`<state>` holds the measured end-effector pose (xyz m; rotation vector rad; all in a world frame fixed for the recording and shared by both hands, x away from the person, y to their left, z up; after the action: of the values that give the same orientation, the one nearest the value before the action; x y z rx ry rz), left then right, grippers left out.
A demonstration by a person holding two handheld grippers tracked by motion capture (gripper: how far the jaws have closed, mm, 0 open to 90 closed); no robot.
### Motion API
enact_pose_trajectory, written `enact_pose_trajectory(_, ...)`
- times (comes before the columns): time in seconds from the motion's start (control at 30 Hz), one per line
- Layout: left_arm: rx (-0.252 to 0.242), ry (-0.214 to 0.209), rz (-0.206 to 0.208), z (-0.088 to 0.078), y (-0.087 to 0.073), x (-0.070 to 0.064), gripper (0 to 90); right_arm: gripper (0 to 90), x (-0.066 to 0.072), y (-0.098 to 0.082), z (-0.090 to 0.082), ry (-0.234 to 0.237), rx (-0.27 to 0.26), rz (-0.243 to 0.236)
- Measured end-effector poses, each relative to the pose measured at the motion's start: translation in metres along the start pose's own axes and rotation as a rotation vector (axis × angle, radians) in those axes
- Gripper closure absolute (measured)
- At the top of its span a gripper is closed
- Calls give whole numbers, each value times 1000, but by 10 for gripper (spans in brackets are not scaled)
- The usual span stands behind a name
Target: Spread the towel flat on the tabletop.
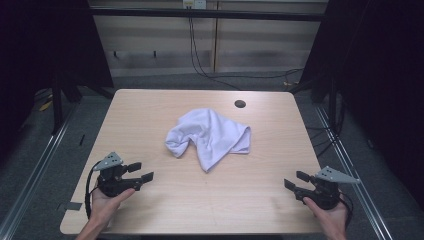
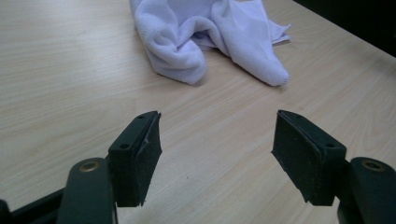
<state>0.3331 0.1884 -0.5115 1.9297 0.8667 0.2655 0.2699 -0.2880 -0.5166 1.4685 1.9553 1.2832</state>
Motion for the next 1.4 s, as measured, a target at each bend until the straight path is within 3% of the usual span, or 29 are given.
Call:
enact_pose_trajectory(0.1,2,-9,-3,4,1,-1,330,361,0,-1,-2,-5,-19,7)
enact_pose_trajectory(0.23,26,-36,29,17,4,-5,415,336,1,-4,-1,15,9,-1)
enact_pose_trajectory(0.27,17,-85,22,23,9,-10,490,331,3,-4,1,36,13,-5)
enact_pose_trajectory(0.33,17,-91,18,27,12,-11,507,338,4,-4,1,42,18,-8)
enact_pose_trajectory(0.43,34,-108,51,43,23,-19,533,364,8,-6,5,76,35,-14)
enact_pose_trajectory(0.63,50,-131,101,69,42,-26,603,359,13,-5,7,90,48,-27)
enact_pose_trajectory(0.77,35,-165,134,86,59,-35,629,346,18,-5,5,103,51,-30)
enact_pose_trajectory(0.9,55,-192,170,114,72,-42,635,339,18,-6,8,113,58,-32)
enact_pose_trajectory(1.0,97,-199,160,139,70,-43,595,333,17,-7,12,115,73,-32)
enact_pose_trajectory(1.07,153,-197,175,159,63,-45,541,328,18,-8,13,117,77,-36)
enact_pose_trajectory(1.17,210,-201,176,177,47,-47,539,324,18,-9,13,118,80,-42)
enact_pose_trajectory(1.2,237,-201,202,180,39,-48,567,324,19,-9,12,121,80,-43)
enact_pose_trajectory(1.23,218,-185,229,180,37,-49,630,322,20,-10,11,126,79,-46)
enact_pose_trajectory(1.27,228,-190,211,179,36,-49,746,320,20,-11,11,127,84,-47)
enact_pose_trajectory(1.3,245,-192,225,177,35,-49,746,320,20,-11,11,127,84,-47)
enact_pose_trajectory(1.33,261,-184,250,176,34,-50,822,319,20,-12,11,127,91,-45)
enact_pose_trajectory(1.4,271,-190,257,172,31,-53,836,319,21,-12,12,127,93,-44)
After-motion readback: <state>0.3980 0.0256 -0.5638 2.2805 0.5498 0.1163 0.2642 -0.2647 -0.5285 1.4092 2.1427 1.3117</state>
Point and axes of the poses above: each handheld gripper's, and its own axes: z roughly forward along the jaws, y roughly out of its top, x roughly to its left, the point moved 9 cm from there along z, roughly forward along the jaws, and after that the axes turned 5 degrees about z, right-handed, at the moved point
